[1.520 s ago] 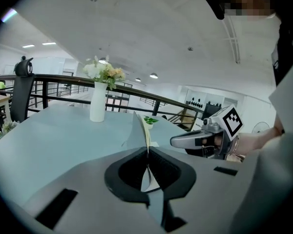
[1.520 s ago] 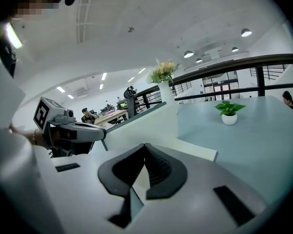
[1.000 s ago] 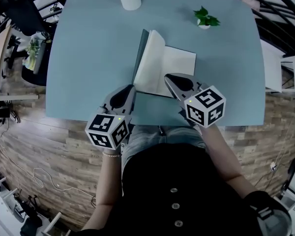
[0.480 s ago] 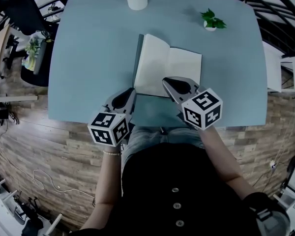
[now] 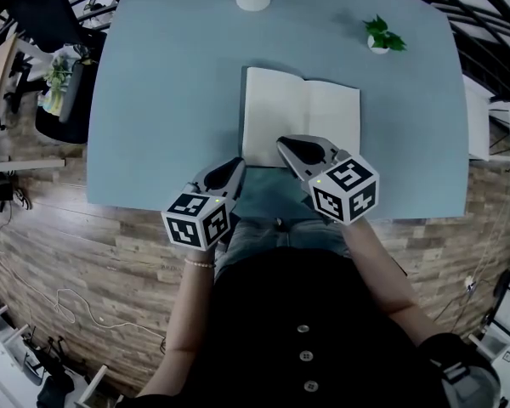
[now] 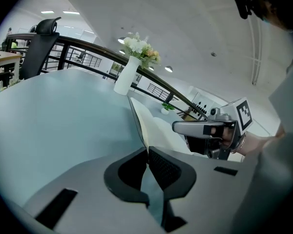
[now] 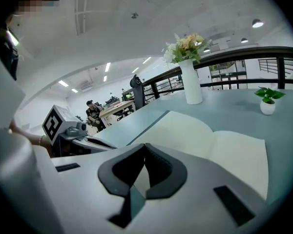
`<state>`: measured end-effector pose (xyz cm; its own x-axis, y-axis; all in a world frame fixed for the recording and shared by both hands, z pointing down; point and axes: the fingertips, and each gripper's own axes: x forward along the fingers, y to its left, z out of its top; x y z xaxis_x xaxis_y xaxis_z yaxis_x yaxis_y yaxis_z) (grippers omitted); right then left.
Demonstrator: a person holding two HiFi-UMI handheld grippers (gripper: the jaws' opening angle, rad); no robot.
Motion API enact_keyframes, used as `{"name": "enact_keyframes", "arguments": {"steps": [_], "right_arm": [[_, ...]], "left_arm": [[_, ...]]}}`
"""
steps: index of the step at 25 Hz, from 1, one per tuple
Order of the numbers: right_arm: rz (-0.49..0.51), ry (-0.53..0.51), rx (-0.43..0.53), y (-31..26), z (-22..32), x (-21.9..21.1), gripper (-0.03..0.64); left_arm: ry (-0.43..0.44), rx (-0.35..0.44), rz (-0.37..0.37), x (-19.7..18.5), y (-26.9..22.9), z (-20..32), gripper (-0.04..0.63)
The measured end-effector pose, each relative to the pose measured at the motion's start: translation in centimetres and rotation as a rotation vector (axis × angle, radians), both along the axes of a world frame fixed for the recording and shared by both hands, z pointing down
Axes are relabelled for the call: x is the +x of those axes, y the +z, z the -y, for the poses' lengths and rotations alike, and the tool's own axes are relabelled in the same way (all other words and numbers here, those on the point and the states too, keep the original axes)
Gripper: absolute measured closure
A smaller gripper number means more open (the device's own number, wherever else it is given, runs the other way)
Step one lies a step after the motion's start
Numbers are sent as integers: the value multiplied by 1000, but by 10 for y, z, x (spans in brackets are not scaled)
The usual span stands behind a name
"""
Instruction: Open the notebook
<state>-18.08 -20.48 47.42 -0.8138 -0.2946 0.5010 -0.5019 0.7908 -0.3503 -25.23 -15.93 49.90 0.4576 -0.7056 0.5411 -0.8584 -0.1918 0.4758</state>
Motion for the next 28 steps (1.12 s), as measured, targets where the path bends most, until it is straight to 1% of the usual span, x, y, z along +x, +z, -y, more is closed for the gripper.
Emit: {"name": "enact_keyframes", "arguments": {"steps": [6, 10, 17, 19, 25, 28], "right_arm": [[-26, 4, -10, 10, -3, -8, 612], [-42, 9, -17, 15, -5, -9, 612], [-61, 19, -26, 20, -7, -8, 612], [-65, 21, -27, 20, -7, -8, 612], [-78, 36, -29, 20, -7, 0, 612], [-80, 38, -37, 23, -7, 4, 612]], "left_arm": [[22, -35, -14, -8, 14, 1, 565], [20, -58, -17, -11, 22, 0, 565], [33, -117, 15, -16, 37, 0, 560], [41, -138, 35, -16, 40, 0, 560], [81, -185, 128, -13, 49, -1, 558], [98, -195, 176, -12, 53, -1, 548]]}}
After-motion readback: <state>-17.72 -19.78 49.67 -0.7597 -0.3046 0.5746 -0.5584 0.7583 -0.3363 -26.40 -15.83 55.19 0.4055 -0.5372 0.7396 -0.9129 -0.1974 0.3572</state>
